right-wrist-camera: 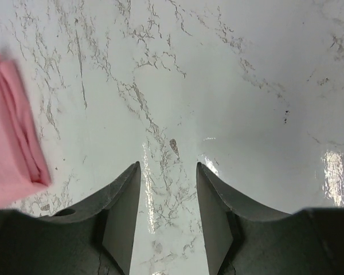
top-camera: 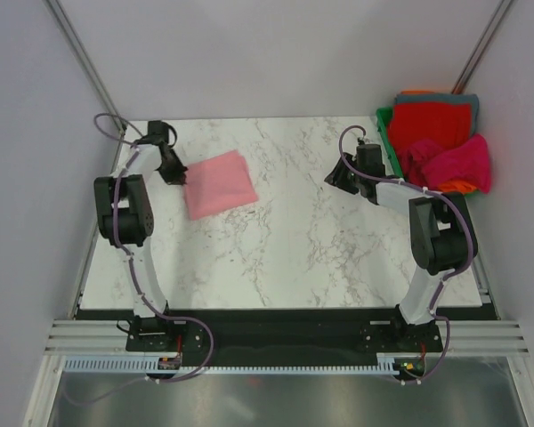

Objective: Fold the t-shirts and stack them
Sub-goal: Neatly place the folded tshirt to the corner

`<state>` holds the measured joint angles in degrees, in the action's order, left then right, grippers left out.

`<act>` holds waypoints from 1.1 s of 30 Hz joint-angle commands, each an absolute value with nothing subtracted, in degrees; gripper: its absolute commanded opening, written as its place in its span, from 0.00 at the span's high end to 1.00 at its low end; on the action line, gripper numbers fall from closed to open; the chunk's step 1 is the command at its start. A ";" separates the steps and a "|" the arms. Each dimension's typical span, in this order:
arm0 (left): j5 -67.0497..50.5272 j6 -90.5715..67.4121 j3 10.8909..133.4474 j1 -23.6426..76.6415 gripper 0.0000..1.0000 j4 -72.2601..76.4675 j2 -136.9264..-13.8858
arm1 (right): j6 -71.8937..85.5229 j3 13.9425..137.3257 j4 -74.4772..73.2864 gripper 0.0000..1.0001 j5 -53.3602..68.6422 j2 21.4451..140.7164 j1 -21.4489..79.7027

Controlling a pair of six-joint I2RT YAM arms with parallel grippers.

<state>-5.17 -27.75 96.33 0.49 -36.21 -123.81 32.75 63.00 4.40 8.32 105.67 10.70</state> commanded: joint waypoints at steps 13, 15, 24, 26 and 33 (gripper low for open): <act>24.88 -38.59 87.63 -1.06 0.14 -42.11 -96.43 | 33.75 61.44 9.40 0.48 9.40 100.90 10.46; 20.60 -37.27 85.44 3.04 0.16 -37.21 -92.39 | 33.49 60.38 10.71 0.47 9.49 99.85 10.46; 12.30 -29.63 65.23 21.60 0.12 -4.69 -83.77 | 31.38 51.34 18.63 0.39 4.94 88.87 10.55; 12.22 -27.34 60.48 23.11 0.11 3.04 -82.97 | 30.68 48.70 19.42 0.37 3.08 85.44 10.46; 12.05 -28.56 58.27 23.20 0.12 5.62 -87.44 | 31.38 42.01 26.38 0.36 -4.39 81.74 10.46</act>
<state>11.77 -30.13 58.41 23.64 -2.70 -85.82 31.68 43.48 21.91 -0.08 82.43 10.66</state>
